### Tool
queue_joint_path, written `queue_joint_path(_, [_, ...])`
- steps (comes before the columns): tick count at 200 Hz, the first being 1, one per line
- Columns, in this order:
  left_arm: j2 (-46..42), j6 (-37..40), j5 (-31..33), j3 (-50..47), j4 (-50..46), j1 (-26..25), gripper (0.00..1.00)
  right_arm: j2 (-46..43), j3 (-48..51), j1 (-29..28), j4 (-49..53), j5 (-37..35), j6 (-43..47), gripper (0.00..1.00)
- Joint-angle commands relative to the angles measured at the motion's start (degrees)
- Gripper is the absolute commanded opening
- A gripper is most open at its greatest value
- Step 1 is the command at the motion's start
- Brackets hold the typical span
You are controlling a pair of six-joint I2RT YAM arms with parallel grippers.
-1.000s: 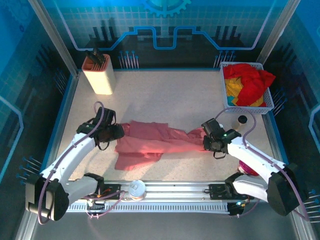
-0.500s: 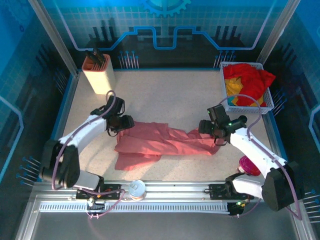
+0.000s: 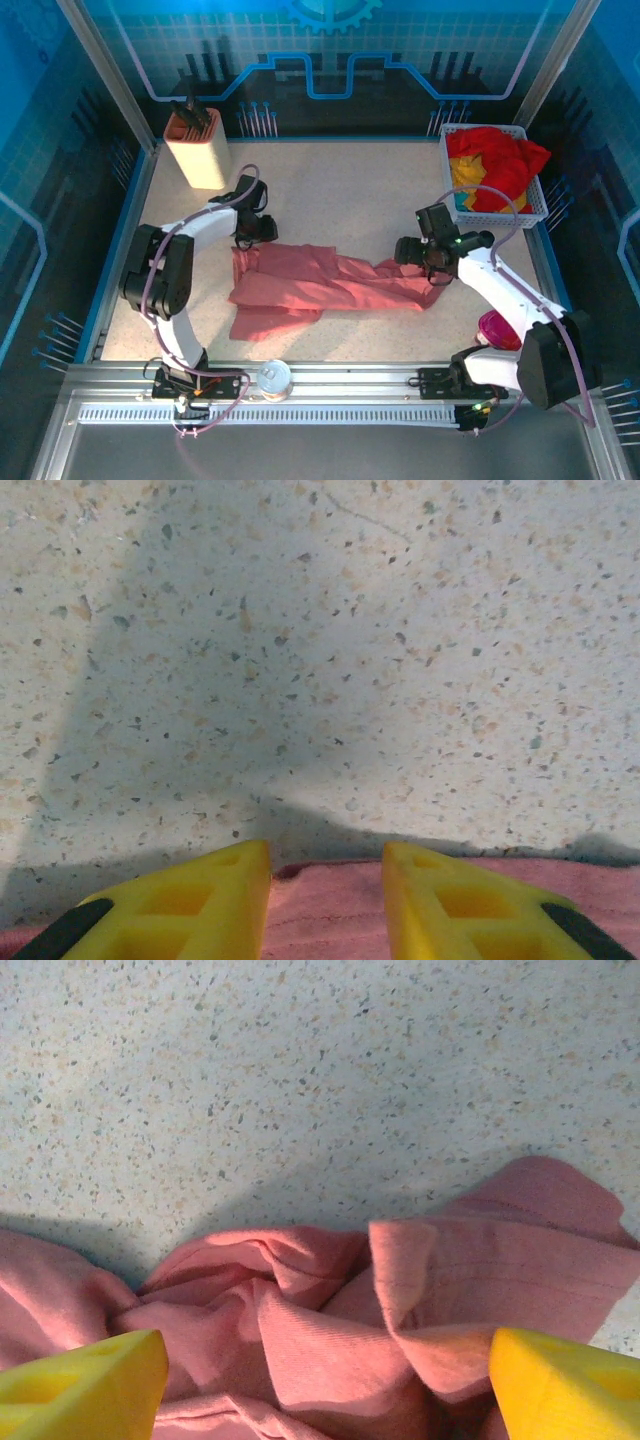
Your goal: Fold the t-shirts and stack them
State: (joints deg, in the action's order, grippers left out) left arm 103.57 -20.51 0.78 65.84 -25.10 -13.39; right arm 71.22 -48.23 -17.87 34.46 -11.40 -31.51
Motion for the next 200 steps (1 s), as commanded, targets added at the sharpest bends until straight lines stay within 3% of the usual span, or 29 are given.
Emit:
queue_joint_path(1, [0.9, 1.88, 2.38, -0.01, -0.41, -0.5, 0.36, -1.44, -0.02, 1.27, 0.36, 0.87, 1.05, 0.84])
queue_joint_path(57, [1.41, 2.14, 2.78, -0.96, -0.21, -1.7, 0.35, -0.91, -0.92, 2.57, 0.35, 1.73, 1.8, 0.84])
queue_joint_path(111, [1.07, 1.7, 3.5, -1.47, -0.37, -2.17, 0.01, 0.37, -1.79, 4.02, 1.2, 1.32, 2.68, 0.85])
queue_joint_path(127, [-0.85, 1.78, 4.41, -1.77, -0.55, -2.17, 0.0, 1.07, -2.97, 4.45, 1.66, 0.3, 3.03, 0.84])
queue_joint_path(179, [-10.96, 2.71, 5.99, -1.84, -4.5, -2.17, 0.0, 2.61, -3.56, 5.72, 1.54, 0.01, 4.11, 0.69])
queue_joint_path(200, [-15.12, 2.74, 6.67, -2.55, -5.93, -2.17, 0.0, 3.02, -3.11, 6.88, 0.25, 1.03, 4.12, 0.58])
